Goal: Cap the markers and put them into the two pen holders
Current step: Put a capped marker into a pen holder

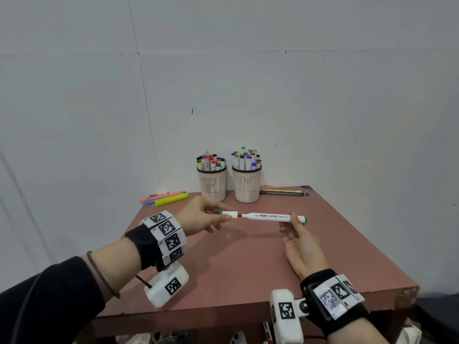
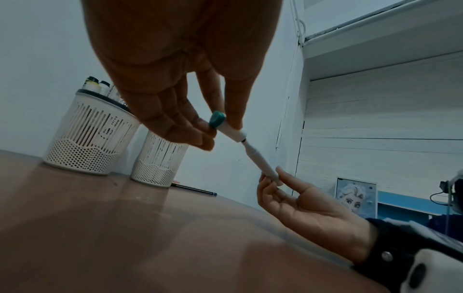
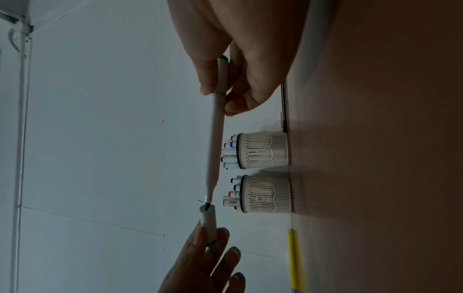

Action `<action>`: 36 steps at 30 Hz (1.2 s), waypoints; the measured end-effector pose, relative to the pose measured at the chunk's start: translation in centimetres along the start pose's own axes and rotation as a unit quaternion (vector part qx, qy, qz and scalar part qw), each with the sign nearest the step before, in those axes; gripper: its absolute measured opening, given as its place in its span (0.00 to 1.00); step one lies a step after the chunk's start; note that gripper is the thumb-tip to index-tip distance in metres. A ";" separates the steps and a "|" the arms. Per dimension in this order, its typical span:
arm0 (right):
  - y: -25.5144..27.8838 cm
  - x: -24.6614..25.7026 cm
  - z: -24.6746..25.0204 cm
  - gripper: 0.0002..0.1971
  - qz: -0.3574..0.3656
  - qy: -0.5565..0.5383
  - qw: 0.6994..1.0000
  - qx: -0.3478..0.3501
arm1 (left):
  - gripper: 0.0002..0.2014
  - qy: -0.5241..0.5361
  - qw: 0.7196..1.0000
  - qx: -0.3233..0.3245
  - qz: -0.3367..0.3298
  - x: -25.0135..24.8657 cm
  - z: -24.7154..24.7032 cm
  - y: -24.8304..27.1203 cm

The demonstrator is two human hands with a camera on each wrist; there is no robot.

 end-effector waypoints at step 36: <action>1.4 -0.9 -1.4 0.03 -0.074 -0.011 0.995 0.066 | 0.08 0.059 0.995 -0.067 -0.039 -2.9 -1.8 1.5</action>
Point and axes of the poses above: each hand's wrist, its own y-axis away from the middle knuckle, its own z-axis out of the back of the hand, x = y × z, the point moved 6 cm from there along -y, towards the middle knuckle, and after that the axes turned 5 degrees about x, right-handed, at the moved point
